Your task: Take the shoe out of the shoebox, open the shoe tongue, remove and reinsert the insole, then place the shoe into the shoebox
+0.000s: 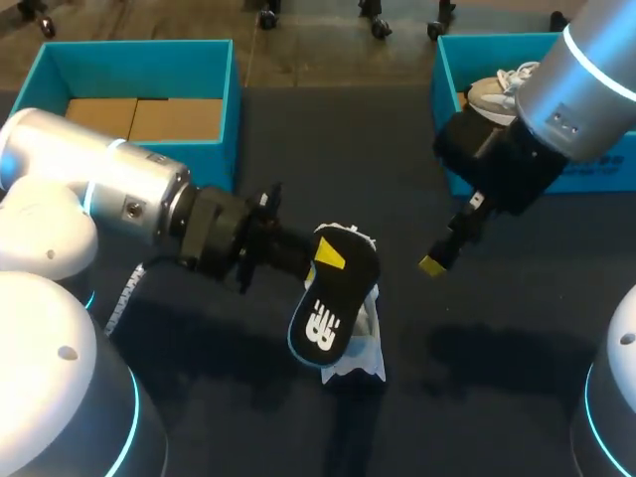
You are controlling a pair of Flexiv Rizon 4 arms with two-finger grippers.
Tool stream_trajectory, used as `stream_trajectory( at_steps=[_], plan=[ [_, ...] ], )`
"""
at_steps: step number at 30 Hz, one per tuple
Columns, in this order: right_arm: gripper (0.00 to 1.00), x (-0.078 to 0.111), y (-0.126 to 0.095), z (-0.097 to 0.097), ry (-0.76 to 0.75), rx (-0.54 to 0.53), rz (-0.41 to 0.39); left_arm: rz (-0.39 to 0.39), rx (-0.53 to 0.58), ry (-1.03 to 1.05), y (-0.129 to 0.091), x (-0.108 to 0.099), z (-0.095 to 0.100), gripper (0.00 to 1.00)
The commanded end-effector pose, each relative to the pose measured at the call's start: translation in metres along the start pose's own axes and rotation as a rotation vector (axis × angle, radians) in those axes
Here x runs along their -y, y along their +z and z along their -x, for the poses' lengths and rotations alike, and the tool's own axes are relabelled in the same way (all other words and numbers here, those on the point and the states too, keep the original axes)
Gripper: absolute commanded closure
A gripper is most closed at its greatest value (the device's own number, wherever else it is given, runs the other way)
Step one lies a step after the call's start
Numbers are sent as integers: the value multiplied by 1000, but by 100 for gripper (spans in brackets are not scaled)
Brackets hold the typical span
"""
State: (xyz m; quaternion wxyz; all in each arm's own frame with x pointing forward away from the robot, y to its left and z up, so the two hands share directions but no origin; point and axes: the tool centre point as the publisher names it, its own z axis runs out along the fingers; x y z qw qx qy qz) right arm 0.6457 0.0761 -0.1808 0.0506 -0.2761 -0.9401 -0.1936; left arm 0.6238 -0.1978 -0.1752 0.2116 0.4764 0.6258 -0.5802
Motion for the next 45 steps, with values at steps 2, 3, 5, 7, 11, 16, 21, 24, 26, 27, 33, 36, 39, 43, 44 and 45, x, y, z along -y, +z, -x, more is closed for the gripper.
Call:
stream_trajectory(
  at_steps=[2,3,5,7,11,16,21,24,26,27,33,36,39,43,44,45],
  plan=[
    [0,2,15,-7,-78,42,-32,-17,30,-67,4,10,-16,100],
    [0,5,18,-8,-93,57,-20,-14,35,-86,5,12,-20,100],
    [0,12,26,-9,-119,76,-9,-36,49,-130,5,18,-25,100],
    [0,16,34,-10,-125,79,-8,-59,53,-163,5,24,-31,100],
    [0,21,52,-10,-148,77,-35,-96,64,-256,5,31,-39,100],
    [0,21,52,-10,-148,77,-35,-40,37,-238,-1,34,-41,100],
    [0,21,52,-10,-148,77,-35,-40,37,-238,-1,34,-41,100],
    [0,15,54,-11,-263,137,-68,-87,59,-262,5,30,-50,100],
    [0,12,63,-11,-320,153,-79,-97,68,-272,7,28,-55,100],
    [0,11,68,-11,-346,160,-80,-96,70,-271,7,28,-57,100],
    [0,13,95,-4,-408,173,-59,-124,117,-248,11,26,-63,100],
    [0,15,99,-1,-404,172,-44,-141,142,-245,17,23,-65,100],
    [0,15,100,-1,-403,172,-44,-162,150,-258,21,19,-64,100],
    [0,15,100,-1,-403,172,-44,-153,134,-259,21,19,-64,100],
    [0,15,100,-1,-403,172,-44,-153,134,-259,21,19,-64,100],
    [0,15,100,-1,-403,172,-44,-153,134,-259,21,19,-64,100]
  ],
)
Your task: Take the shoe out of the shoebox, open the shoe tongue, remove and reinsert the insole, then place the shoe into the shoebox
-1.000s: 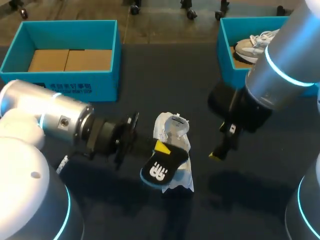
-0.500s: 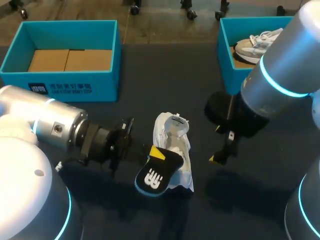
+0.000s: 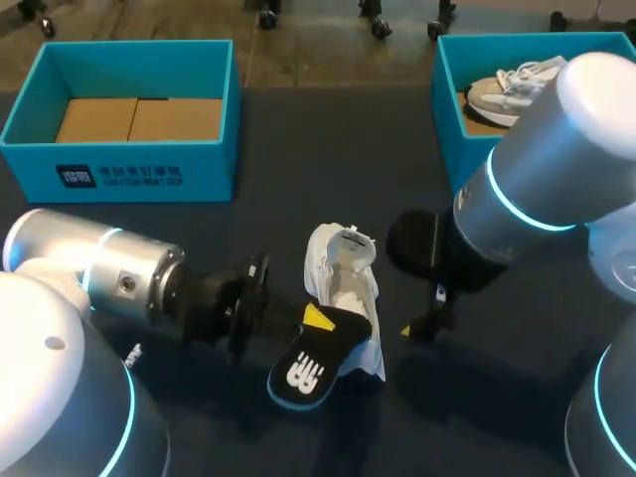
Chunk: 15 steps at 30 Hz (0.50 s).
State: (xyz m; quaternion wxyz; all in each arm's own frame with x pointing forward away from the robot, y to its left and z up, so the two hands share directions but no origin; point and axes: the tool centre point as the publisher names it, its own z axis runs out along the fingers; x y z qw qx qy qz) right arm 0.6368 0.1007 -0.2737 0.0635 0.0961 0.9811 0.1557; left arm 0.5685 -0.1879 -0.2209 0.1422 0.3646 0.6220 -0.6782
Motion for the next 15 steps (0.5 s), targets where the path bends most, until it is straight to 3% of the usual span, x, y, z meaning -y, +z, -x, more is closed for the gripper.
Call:
stream_trajectory(
  at_steps=[1,15],
  plan=[
    [0,-2,5,0,1,1,-2,-5,-5,0,3,-5,3,100],
    [0,-5,19,2,-52,-11,-22,-50,5,13,11,-5,-4,100]
  ],
)
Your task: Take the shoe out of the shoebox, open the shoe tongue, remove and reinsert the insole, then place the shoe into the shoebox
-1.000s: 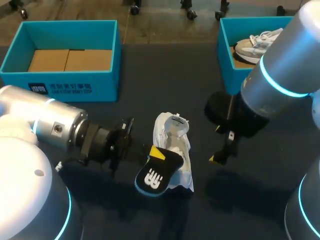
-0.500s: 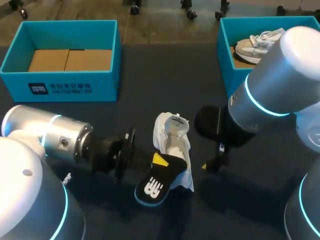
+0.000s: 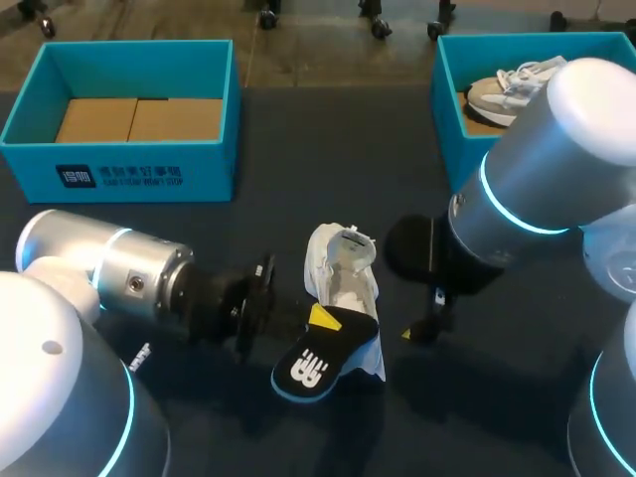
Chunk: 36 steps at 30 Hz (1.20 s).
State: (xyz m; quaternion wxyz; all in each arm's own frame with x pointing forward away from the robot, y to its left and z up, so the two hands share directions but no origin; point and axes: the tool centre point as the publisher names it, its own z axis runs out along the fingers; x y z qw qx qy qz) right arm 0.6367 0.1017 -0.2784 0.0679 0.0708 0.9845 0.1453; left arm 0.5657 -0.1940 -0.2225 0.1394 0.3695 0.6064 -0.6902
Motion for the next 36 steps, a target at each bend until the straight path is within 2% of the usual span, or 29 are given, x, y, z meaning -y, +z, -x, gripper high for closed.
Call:
stream_trajectory(
  at_steps=[1,9,27,36],
  plan=[
    [0,-5,17,3,-2,-18,-5,-14,4,1,5,-5,-4,100],
    [0,-5,25,2,-14,-18,1,-36,20,-9,5,-8,-9,100],
    [0,-5,25,2,-14,-18,1,-36,20,-9,5,-8,-9,100],
    [0,-12,43,8,-65,-32,14,-58,47,0,3,-8,-10,100]
  ],
)
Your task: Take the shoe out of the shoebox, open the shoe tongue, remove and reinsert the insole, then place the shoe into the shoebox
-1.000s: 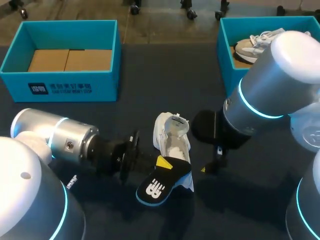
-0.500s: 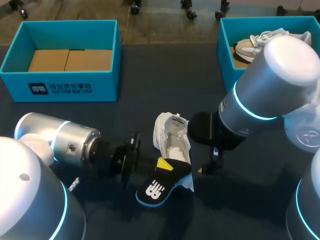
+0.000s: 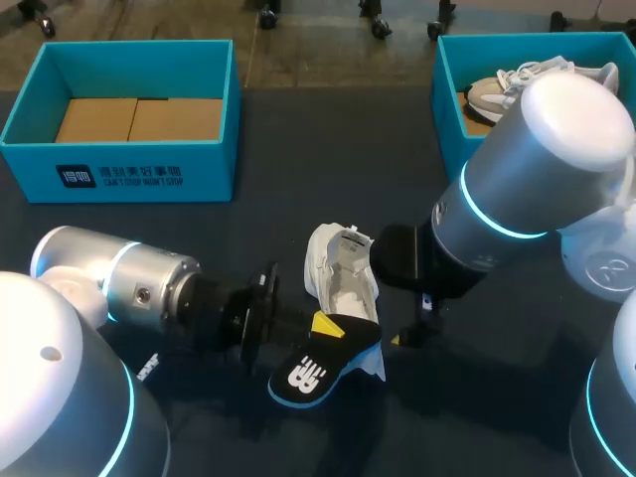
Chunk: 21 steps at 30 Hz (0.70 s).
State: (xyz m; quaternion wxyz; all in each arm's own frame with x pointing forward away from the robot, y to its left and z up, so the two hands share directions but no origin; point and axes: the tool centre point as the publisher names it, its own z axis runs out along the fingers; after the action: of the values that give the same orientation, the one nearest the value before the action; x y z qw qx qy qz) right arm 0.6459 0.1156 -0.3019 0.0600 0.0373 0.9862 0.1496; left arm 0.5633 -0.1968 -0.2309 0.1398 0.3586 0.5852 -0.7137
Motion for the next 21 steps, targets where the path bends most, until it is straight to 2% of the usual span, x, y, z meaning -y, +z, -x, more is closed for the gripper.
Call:
stream_trajectory(
  at_steps=[1,11,17,21],
  plan=[
    [0,-3,18,6,0,-8,4,-4,10,5,-1,-4,-3,100],
    [0,9,40,9,-52,-4,27,-22,38,-19,-2,-11,-5,100],
    [0,11,42,8,-84,1,19,-27,59,-17,2,-12,-5,100],
    [0,13,44,6,-54,6,18,0,114,9,2,-16,6,100]
  ],
)
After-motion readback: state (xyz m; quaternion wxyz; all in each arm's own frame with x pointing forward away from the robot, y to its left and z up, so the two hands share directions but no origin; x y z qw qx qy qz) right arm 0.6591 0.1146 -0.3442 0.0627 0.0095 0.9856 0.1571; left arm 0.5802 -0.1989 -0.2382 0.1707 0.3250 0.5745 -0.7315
